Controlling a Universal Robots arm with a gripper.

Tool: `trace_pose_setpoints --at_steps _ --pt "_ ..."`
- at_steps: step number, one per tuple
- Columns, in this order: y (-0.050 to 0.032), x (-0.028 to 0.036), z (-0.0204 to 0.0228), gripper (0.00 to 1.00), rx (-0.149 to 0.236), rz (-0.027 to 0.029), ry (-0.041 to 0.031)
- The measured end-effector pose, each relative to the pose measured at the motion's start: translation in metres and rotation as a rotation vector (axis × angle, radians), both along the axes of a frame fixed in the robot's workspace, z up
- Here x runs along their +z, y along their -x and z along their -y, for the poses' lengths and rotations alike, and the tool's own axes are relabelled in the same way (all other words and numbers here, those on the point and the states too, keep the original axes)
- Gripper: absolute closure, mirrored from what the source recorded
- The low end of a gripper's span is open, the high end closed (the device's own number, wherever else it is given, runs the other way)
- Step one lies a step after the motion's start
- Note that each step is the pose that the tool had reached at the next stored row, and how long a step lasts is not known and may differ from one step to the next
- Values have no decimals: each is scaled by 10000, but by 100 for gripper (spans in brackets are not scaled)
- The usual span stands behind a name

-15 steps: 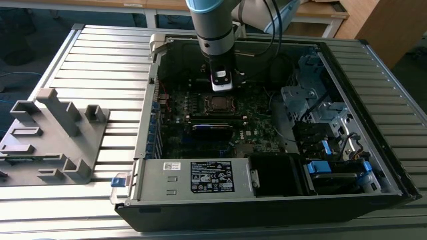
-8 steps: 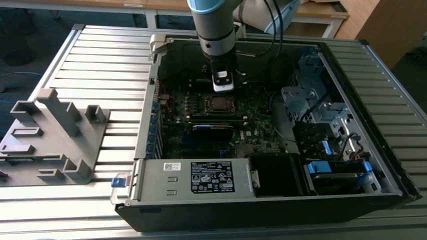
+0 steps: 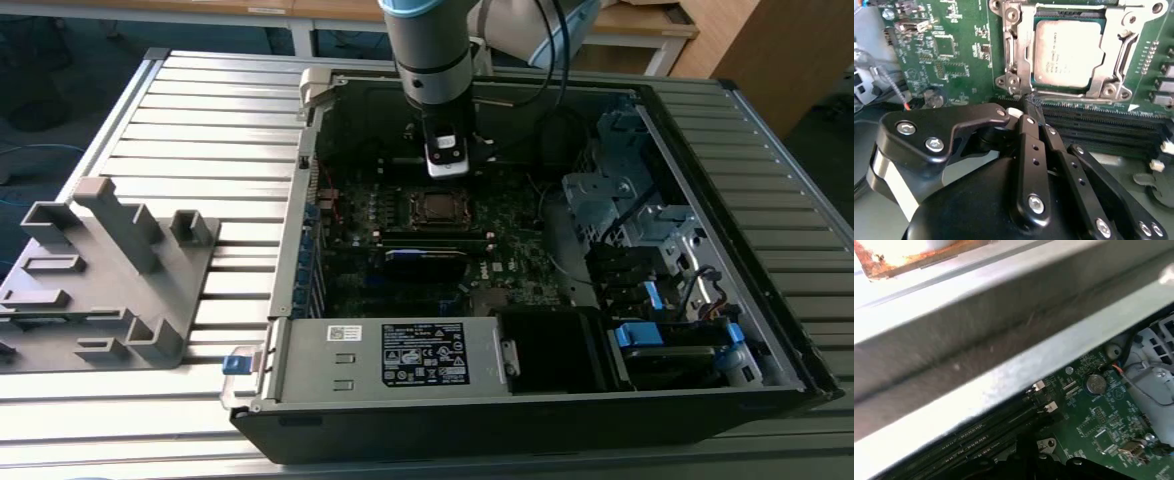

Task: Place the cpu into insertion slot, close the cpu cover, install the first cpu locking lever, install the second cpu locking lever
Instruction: 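Install the first cpu locking lever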

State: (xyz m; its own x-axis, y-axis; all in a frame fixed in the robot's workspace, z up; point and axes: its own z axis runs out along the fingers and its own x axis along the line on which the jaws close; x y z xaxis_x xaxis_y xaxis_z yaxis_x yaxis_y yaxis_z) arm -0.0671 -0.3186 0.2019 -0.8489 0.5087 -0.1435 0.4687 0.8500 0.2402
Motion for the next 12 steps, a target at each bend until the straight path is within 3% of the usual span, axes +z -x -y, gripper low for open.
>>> trace_pose_setpoints --at_steps 6,12 --pt "0 194 0 89 0 -2 3" --pt "0 202 0 89 1 -18 4"
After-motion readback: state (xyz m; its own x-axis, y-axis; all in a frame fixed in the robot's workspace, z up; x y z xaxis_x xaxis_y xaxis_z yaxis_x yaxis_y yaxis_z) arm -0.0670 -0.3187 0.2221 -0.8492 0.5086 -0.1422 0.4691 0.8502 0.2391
